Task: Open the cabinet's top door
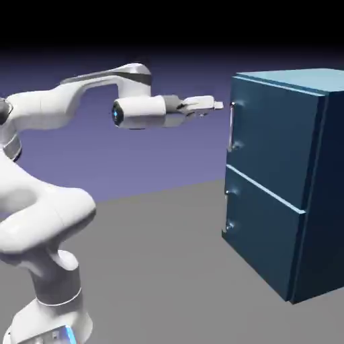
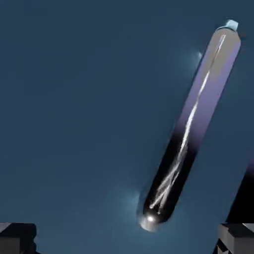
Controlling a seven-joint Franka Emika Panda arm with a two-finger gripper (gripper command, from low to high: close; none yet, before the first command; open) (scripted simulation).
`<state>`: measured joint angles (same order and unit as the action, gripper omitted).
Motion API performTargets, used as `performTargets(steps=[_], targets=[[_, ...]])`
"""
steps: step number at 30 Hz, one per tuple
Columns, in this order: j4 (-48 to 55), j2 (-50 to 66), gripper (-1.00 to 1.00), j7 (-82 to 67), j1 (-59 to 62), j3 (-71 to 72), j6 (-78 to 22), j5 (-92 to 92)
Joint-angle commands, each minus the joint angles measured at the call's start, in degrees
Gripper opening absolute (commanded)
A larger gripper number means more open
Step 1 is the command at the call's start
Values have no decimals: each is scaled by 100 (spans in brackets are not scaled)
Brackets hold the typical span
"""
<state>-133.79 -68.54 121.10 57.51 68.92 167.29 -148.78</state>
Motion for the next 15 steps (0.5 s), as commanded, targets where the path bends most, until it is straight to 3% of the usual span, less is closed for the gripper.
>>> performTargets(steps=[1, 6, 12, 13, 15], targets=[[46, -60, 0, 132, 98, 116, -11, -250], [265, -349, 0, 766, 567, 671, -65, -1449], [1035, -247, 0, 800, 1505, 988, -193, -1504], [1035, -247, -100, 800, 1505, 988, -193, -1504], [830, -236, -100, 770, 1348, 911, -375, -1481]])
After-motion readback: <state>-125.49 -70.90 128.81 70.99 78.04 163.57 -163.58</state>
